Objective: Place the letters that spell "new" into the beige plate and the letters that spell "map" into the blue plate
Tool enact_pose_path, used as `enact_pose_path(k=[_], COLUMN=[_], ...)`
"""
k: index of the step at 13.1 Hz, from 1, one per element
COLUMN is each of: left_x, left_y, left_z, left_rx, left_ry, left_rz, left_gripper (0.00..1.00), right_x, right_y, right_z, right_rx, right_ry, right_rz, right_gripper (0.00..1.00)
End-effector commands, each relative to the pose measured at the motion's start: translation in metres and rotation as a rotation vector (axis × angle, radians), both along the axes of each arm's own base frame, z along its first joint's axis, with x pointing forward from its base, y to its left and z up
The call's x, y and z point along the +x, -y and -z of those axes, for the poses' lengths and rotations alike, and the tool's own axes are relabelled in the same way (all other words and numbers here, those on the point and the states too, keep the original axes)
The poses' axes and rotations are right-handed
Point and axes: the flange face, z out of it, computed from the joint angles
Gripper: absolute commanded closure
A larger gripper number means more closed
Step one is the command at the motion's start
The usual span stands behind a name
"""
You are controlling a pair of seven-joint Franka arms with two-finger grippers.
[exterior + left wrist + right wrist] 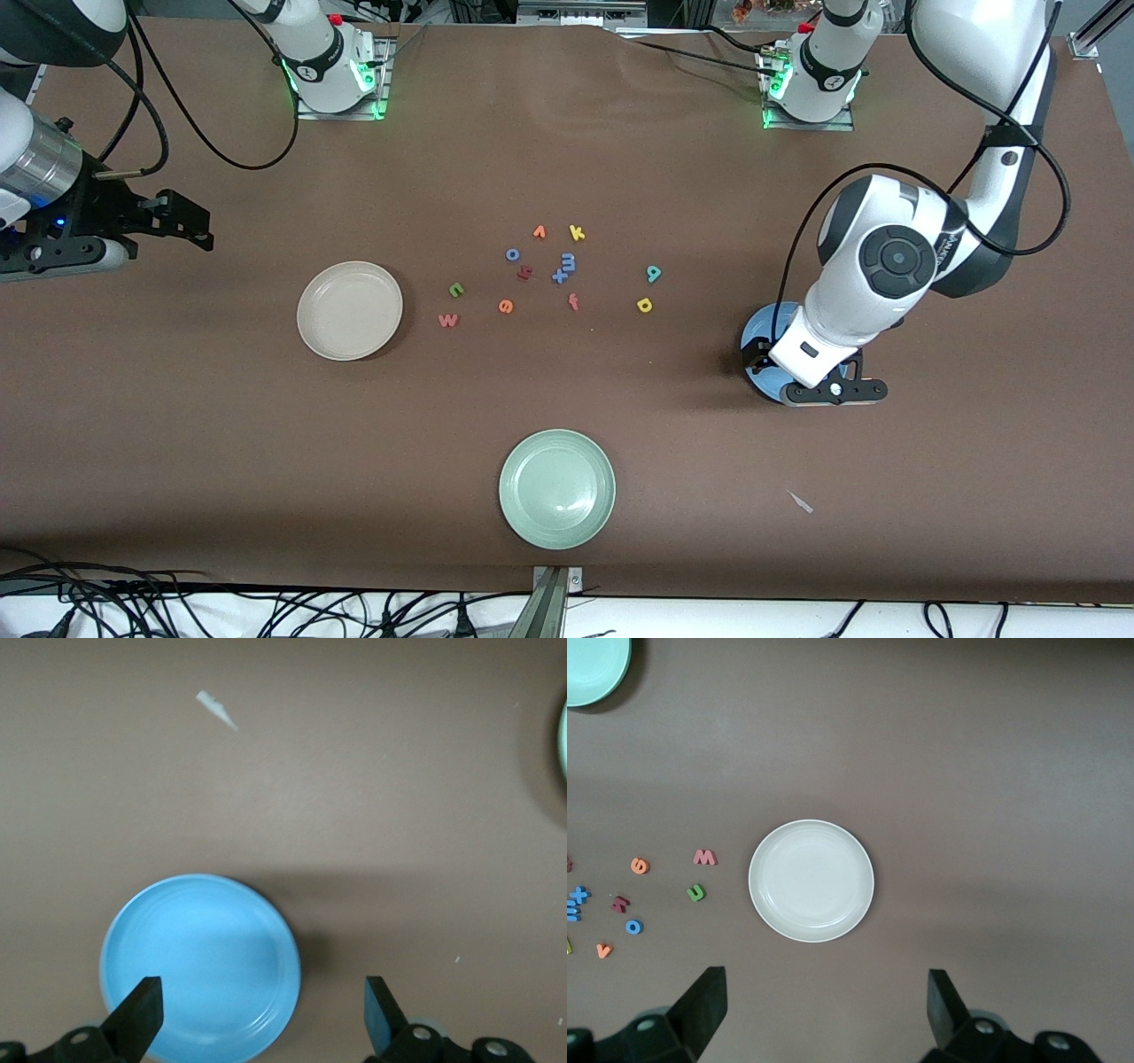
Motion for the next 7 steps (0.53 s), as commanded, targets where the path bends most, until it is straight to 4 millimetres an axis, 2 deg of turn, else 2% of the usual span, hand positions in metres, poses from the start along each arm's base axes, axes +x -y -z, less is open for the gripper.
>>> enact_pose_path(k=[1, 3, 5, 6, 7], left_x=[0.003, 0.007, 0.012, 0.009, 0.007], left_y=[-0.013, -0.035, -0.062, -0.079, -0.093], left_z=[-0.061, -0.093, -0.106, -0.128, -0.141], left_rx=[0.037, 0.042, 0.019, -0.011, -0.048], left_ry=[-0.062, -0.086, -0.089, -0.062, -0.049], left_rz=[0.055, 0.092, 0.147, 0.142, 0.141], left_gripper=[0.00, 0.00, 0.00, 0.00, 0.00], right_x=[0.000, 0.001, 0.001, 0.001, 0.000], right_y=[0.003, 0.003, 0.003, 0.002, -0.001], right_z=[-0.003, -0.004, -0.004, -0.005, -0.004], right_rx=[-0.007, -0.007, -0.007, -0.007, -0.007], right_ry=[0.002, 0.006, 0.006, 0.008, 0.006], right_rz=[0.005, 0.005, 0.005, 0.003, -0.001], right_gripper=[0.00, 0.00, 0.00, 0.00, 0.00])
